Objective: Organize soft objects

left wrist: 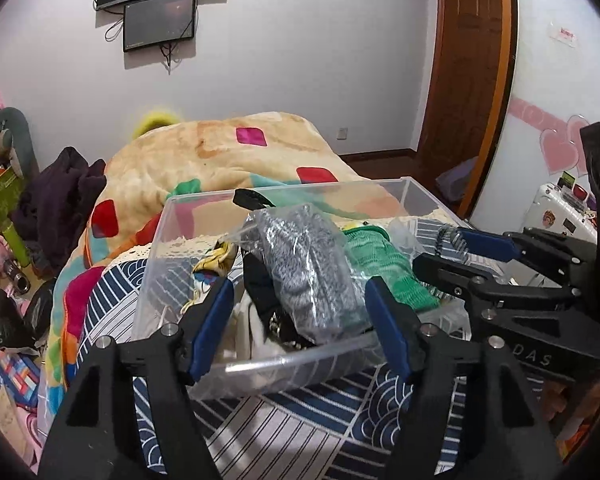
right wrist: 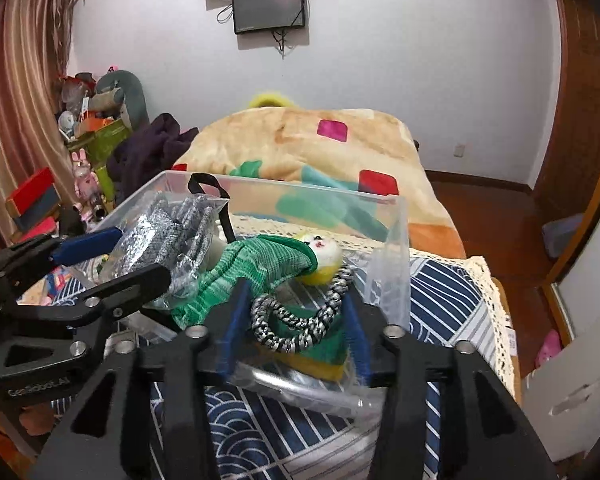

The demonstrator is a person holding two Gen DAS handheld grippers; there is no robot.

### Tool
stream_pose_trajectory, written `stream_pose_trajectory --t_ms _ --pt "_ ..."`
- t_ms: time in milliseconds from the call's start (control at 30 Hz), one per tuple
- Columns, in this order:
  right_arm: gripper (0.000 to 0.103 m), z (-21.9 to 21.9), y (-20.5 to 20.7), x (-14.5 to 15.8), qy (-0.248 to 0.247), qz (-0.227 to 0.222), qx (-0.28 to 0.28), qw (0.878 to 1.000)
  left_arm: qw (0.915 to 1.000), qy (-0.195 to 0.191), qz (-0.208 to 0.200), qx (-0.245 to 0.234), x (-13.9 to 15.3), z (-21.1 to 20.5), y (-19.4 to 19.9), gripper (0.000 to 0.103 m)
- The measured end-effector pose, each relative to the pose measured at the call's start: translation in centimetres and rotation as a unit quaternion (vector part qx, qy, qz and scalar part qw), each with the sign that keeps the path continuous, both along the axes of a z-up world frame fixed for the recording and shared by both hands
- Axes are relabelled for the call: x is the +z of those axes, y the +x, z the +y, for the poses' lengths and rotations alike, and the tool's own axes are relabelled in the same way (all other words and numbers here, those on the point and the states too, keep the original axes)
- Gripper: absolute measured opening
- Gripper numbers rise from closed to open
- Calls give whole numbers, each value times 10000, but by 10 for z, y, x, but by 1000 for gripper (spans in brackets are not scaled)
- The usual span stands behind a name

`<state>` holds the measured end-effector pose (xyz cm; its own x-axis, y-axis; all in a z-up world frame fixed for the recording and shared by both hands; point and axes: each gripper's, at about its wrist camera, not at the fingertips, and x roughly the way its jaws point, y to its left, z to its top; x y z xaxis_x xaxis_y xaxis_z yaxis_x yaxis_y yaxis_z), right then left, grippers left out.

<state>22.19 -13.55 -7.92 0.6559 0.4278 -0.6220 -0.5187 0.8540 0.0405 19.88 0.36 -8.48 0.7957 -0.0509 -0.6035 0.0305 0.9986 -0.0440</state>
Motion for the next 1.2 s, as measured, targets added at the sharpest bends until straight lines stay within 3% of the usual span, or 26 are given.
stream_pose_trajectory --t_ms 133,300,467,833,967,1067,1200 --pt "53 -1 -5 2 -174 -65 31 9998 10000 -4 -11 -74 4 2 -11 70" --pt "55 -6 -16 6 -329 -213 84 9992 9996 -73 -249 -139 20 6 -32 71" --pt "56 -13 -31 27 -95 -469 96 9988 9978 -14 -652 -101 43 8 -56 71" --pt "78 -21 -80 91 496 -1594 37 9860 9898 -396 -1365 30 88 27 -101 71" --pt "82 -21 -93 99 733 -1787 89 9811 9855 -497 -1619 43 101 30 -120 72" --pt "85 -20 -101 103 881 -1875 91 9783 9823 -503 -1805 30 109 29 -132 80" --pt "103 -20 -109 105 1002 -1994 47 9748 9789 -360 -2011 51 116 25 -147 90"
